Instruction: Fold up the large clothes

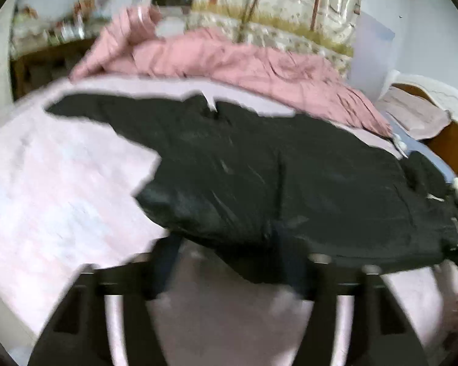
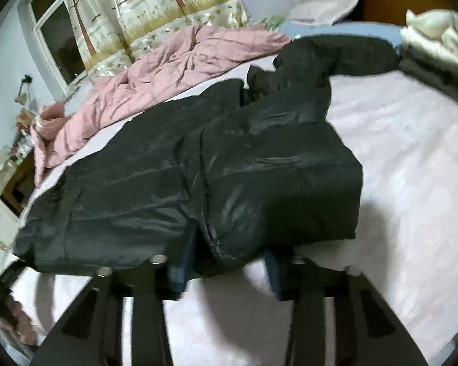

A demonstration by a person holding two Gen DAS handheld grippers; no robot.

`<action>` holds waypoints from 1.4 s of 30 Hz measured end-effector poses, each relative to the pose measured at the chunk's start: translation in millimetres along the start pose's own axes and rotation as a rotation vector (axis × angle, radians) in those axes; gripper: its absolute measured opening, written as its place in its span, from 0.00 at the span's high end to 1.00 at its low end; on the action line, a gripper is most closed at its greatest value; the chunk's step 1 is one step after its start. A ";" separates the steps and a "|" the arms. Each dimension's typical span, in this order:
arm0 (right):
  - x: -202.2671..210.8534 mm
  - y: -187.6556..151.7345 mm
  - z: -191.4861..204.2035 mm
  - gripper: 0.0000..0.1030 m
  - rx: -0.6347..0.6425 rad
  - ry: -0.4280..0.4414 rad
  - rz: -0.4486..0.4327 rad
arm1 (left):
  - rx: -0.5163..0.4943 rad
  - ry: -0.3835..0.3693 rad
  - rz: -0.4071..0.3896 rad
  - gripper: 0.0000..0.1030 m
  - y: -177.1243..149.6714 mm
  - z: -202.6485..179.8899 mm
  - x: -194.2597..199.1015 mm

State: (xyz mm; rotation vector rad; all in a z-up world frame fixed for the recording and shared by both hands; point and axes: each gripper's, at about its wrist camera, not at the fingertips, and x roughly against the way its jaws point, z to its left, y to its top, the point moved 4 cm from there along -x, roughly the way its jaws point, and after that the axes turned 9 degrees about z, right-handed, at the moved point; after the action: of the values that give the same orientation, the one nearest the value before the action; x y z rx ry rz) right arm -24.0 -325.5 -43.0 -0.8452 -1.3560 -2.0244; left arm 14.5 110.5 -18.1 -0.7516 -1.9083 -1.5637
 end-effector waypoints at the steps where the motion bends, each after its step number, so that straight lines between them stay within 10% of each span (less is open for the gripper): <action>1: 2.4 0.9 -0.9 0.42 0.000 -0.020 -0.016 | -0.001 0.012 -0.029 0.28 3.2 1.0 3.2; 13: 41.6 -1.7 1.8 0.17 0.079 -0.226 -0.222 | -0.016 0.031 -0.106 0.23 10.8 8.0 12.5; 22: 46.0 0.6 5.8 0.17 0.088 -0.164 -0.215 | -0.027 0.040 -0.104 0.22 13.3 9.3 10.2; 29: 27.9 6.8 49.6 0.17 0.177 -0.065 -0.189 | 0.200 -0.081 -0.019 0.21 56.1 48.9 -6.9; 42: -26.0 54.0 129.3 0.17 0.382 -0.166 -0.176 | 0.405 0.052 0.065 0.27 137.2 185.1 -100.5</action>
State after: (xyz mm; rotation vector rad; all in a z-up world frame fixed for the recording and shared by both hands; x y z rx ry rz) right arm 57.8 -219.8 6.8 -0.7516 -1.8932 -1.7602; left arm 170.0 307.6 -29.2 -0.5809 -2.0485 -1.0947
